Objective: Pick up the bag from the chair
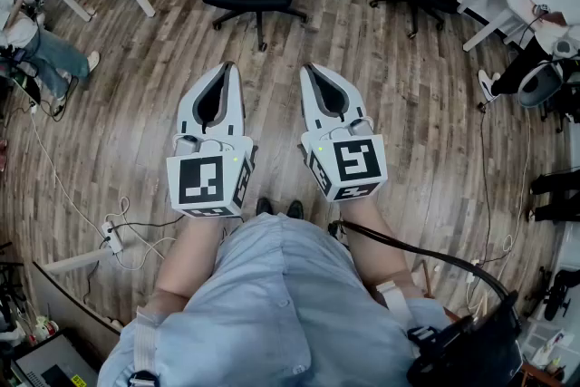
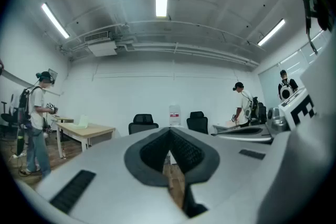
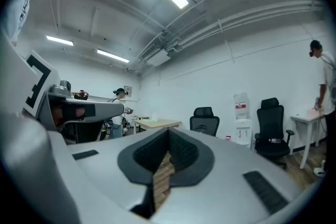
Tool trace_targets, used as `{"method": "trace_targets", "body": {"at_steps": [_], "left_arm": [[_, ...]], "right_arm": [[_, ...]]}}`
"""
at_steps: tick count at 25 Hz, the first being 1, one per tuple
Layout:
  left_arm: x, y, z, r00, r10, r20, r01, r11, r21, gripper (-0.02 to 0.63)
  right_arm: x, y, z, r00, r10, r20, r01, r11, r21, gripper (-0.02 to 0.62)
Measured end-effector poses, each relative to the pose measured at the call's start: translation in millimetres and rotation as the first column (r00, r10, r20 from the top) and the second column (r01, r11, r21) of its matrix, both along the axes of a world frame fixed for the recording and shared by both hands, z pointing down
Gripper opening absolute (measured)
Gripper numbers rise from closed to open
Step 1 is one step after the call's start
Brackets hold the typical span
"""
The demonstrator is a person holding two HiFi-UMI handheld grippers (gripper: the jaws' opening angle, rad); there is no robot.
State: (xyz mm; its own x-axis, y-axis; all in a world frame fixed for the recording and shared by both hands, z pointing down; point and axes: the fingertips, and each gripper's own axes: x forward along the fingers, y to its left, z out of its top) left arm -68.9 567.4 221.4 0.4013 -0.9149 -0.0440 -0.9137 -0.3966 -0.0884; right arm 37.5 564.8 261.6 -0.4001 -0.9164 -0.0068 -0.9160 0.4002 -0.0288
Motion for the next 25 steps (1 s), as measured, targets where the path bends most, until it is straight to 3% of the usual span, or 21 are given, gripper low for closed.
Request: {"method": "trace_targets", "body": {"at_steps": [7,15,25], "left_arm": [[12,-2,6,1.000,-0.005,0.007,0.006,1.000,-0.013,0.000],[21,-8,21,1.000,-0.029,0.006,0.030,0.999,-0.045,0.000],[-1,-110,49,0.999,-0.052,-0.015,0.051,0.996,-0.077,0.000]], "right_arm": [[13,-2,4,1.000,-0.005,-0.004,0.005,1.000,-0.006,0.000],[19,-10,14,0.997,-0.071,0.030,0.073,0.996,-0.043,0.002],[7,-121,38,0.999,-0.045,0.003,0.045,0.996,-0.079,0.002]]}}
